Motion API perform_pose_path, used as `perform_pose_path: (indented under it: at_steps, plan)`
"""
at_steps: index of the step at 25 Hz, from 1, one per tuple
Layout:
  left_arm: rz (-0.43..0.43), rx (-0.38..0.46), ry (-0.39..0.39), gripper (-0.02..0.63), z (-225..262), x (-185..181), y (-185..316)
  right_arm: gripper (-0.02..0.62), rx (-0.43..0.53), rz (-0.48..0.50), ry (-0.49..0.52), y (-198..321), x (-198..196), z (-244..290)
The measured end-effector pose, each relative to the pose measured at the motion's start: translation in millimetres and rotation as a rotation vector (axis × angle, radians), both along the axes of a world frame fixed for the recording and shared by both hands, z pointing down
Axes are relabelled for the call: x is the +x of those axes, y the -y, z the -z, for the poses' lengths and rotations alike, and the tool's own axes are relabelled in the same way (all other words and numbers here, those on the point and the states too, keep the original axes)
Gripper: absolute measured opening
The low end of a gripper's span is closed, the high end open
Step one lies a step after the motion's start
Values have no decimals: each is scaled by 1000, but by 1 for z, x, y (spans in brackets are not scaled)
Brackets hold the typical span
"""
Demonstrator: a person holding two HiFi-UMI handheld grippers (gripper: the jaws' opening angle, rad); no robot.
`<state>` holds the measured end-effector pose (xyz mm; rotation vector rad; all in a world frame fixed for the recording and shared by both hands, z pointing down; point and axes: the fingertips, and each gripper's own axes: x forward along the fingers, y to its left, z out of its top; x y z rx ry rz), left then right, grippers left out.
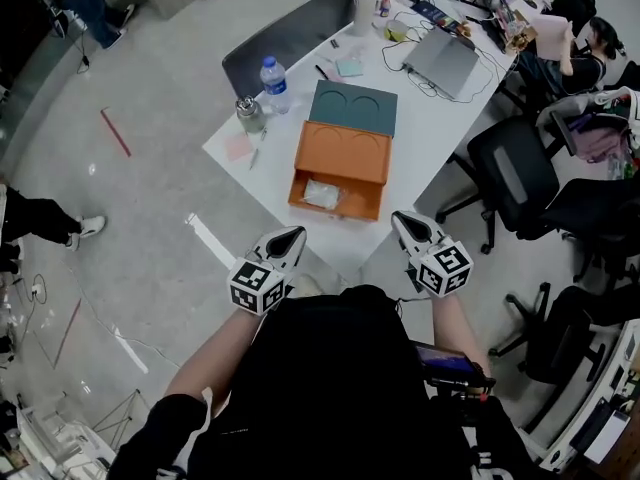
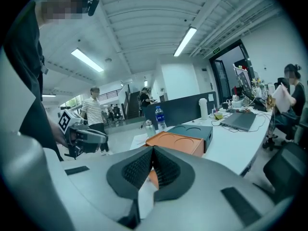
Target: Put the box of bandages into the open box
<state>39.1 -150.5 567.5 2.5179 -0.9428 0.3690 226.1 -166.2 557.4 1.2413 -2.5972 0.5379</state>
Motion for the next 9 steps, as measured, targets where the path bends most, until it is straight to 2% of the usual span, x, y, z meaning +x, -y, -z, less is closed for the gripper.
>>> perform_pose_path:
  at_steps: [9]
  plan:
    - [-42,-8,-1,8,0,-1,-10,26,-8,-37,-4,-16,-3,-1]
